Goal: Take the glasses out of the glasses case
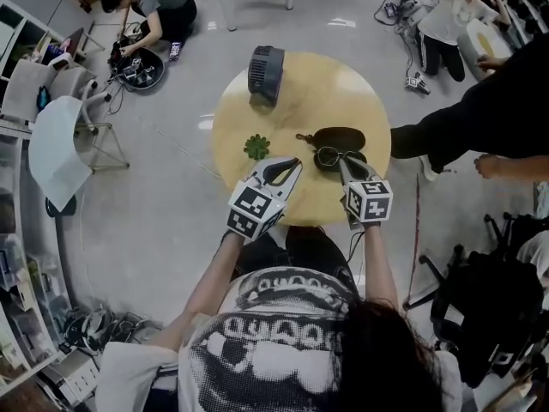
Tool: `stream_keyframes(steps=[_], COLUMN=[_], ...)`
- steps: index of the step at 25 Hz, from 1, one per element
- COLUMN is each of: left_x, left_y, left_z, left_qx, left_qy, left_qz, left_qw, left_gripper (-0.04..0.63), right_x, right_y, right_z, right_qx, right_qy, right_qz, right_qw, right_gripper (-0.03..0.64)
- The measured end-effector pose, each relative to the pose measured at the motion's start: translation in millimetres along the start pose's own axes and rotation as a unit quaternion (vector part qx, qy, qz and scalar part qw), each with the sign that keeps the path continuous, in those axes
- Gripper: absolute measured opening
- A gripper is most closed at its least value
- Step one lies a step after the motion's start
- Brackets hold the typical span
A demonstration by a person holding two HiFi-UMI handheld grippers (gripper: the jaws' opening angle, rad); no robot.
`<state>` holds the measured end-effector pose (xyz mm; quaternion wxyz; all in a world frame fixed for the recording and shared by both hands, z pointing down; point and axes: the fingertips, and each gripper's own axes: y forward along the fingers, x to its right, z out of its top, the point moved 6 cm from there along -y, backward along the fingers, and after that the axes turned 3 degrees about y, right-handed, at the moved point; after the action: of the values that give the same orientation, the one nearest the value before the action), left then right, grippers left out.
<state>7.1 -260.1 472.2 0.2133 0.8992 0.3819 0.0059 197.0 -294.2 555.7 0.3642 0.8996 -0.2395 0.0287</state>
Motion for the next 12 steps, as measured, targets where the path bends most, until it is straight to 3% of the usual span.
stream_keyframes(steps=[12], left_x=[11], left_y=[-65], left_z=[-17], left_qx=[0.01], left_qy=[0.021], left_qz=[-0.015], left_qw=[0.9996], left_gripper=[0.025], right_x=[-79], right_y=[-60], right_z=[14], right_qx=[0.089], right_qy=[-0.006], right_qz=[-0.005], right_qw=[0.996], right_gripper=[0.017])
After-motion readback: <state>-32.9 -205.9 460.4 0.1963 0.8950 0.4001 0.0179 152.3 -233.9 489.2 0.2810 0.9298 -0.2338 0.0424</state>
